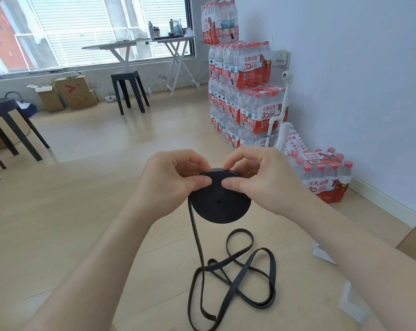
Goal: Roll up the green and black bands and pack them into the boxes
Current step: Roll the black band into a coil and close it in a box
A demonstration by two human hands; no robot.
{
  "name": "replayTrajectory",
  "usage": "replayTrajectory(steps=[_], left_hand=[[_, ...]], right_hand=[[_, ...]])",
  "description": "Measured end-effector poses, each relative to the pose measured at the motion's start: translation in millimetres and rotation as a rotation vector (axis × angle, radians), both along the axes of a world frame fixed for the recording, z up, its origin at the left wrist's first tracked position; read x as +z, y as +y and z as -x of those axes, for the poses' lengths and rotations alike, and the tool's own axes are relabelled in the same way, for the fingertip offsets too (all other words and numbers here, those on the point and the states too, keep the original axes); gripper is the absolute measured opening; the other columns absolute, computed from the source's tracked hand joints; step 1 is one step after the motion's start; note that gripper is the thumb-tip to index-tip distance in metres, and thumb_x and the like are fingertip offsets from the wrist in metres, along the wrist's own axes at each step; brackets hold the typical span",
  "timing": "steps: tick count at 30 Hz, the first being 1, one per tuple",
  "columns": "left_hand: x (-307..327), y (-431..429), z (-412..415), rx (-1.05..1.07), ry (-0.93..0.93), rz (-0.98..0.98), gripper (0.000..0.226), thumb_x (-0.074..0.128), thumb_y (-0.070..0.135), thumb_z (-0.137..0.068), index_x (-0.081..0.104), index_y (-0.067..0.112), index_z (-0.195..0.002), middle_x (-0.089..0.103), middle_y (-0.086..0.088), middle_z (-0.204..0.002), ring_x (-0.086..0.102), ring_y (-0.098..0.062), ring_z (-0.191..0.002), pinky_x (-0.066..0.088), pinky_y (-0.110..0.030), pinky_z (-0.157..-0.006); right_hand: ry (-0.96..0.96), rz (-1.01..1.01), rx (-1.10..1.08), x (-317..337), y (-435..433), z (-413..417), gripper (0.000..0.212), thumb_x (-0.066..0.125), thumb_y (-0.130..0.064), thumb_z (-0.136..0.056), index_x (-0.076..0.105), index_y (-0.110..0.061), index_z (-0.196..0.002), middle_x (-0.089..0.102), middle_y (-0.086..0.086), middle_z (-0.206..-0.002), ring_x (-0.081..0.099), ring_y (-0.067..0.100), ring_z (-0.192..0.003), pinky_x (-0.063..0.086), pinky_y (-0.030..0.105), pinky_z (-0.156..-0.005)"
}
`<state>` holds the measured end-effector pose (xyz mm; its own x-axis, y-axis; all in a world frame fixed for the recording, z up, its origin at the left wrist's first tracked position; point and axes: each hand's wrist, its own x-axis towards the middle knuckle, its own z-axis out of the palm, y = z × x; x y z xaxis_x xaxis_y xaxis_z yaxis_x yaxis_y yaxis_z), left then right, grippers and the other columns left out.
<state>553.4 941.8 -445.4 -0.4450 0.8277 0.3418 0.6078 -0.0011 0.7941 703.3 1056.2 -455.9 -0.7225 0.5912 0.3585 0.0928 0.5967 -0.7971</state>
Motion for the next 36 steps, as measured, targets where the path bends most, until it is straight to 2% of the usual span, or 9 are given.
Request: replayTrajectory(steps=[4,8,10,13,17,24,27,31,36], left_hand=[[0,2,3,-0.004,-0.175,-0.043,0.013,0.077,0.003,-0.074,0.069,0.014,-0.076,0.073,-0.004,-0.073,0.068,-0.014,-0.069,0.056,-0.025,-0.069],[-2,0,10,-0.018,-0.31,-0.004,0.011,0.075,0.006,-0.077,0.064,0.007,-0.076,0.07,-0.01,-0.072,0.065,-0.021,-0.071,0.057,-0.045,-0.08],[-2,0,9,-0.028,-0.358,-0.008,0.011,0.074,0.004,-0.077,0.063,0.007,-0.074,0.069,-0.014,-0.073,0.065,-0.023,-0.071,0.056,-0.049,-0.082],[-2,0,8,-0.02,-0.393,-0.037,0.01,0.073,0.003,-0.077,0.065,0.008,-0.076,0.071,-0.014,-0.075,0.066,-0.022,-0.071,0.057,-0.046,-0.081],[-2,0,8,-0.079,-0.403,0.015,0.02,0.071,0.001,-0.079,0.064,0.017,-0.087,0.073,-0.014,-0.089,0.067,-0.024,-0.077,0.058,-0.038,-0.079],[-1,2,3,-0.1,-0.371,0.077,0.035,0.068,-0.001,-0.082,0.059,0.024,-0.103,0.073,-0.014,-0.082,0.07,-0.025,-0.076,0.059,-0.037,-0.073],[-2,4,0,-0.021,-0.367,0.006,0.029,0.068,-0.004,-0.081,0.058,0.017,-0.097,0.074,-0.012,-0.079,0.071,-0.027,-0.073,0.06,-0.04,-0.072],[-1,3,1,0.007,-0.442,-0.082,0.023,0.069,-0.005,-0.079,0.062,0.012,-0.091,0.075,-0.011,-0.08,0.071,-0.024,-0.073,0.06,-0.039,-0.072],[-7,8,-4,0.092,-0.659,-0.233,0.016,0.075,0.008,-0.076,0.063,0.016,-0.072,0.07,-0.011,-0.076,0.064,-0.027,-0.074,0.056,-0.031,-0.069]], right_hand=[[0.098,0.088,-0.039,2,3,-2,0.017,0.077,-0.01,-0.077,0.068,-0.024,-0.082,0.073,-0.006,-0.07,0.07,0.011,-0.066,0.059,0.031,-0.061],[0.195,0.202,-0.052,3,3,-1,0.018,0.076,-0.002,-0.077,0.068,-0.018,-0.081,0.071,-0.002,-0.064,0.064,0.005,-0.055,0.046,0.016,-0.048],[0.224,0.232,-0.055,4,3,-1,0.018,0.075,0.0,-0.078,0.068,-0.016,-0.081,0.071,-0.002,-0.064,0.065,0.007,-0.056,0.046,0.016,-0.05],[0.249,0.235,-0.073,3,2,0,0.016,0.074,-0.001,-0.078,0.069,-0.016,-0.081,0.073,-0.002,-0.067,0.068,0.011,-0.061,0.049,0.021,-0.053],[0.312,0.271,-0.118,5,3,-1,0.018,0.073,0.0,-0.08,0.067,-0.018,-0.079,0.071,-0.007,-0.063,0.064,0.004,-0.057,0.044,0.013,-0.047],[0.369,0.31,-0.215,3,3,0,0.021,0.073,-0.003,-0.081,0.067,-0.023,-0.077,0.073,-0.001,-0.069,0.068,0.013,-0.065,0.051,0.024,-0.055],[0.38,0.324,-0.251,1,2,3,0.02,0.073,-0.006,-0.081,0.067,-0.025,-0.079,0.074,0.001,-0.073,0.07,0.016,-0.071,0.055,0.03,-0.061],[0.422,0.427,-0.268,-3,-4,7,0.018,0.071,-0.005,-0.083,0.064,-0.021,-0.081,0.069,-0.005,-0.067,0.062,0.0,-0.058,0.044,0.014,-0.049],[0.472,0.499,-0.299,-6,-8,9,0.013,0.068,-0.007,-0.086,0.062,-0.019,-0.088,0.068,-0.008,-0.064,0.06,0.002,-0.059,0.044,0.016,-0.047]])
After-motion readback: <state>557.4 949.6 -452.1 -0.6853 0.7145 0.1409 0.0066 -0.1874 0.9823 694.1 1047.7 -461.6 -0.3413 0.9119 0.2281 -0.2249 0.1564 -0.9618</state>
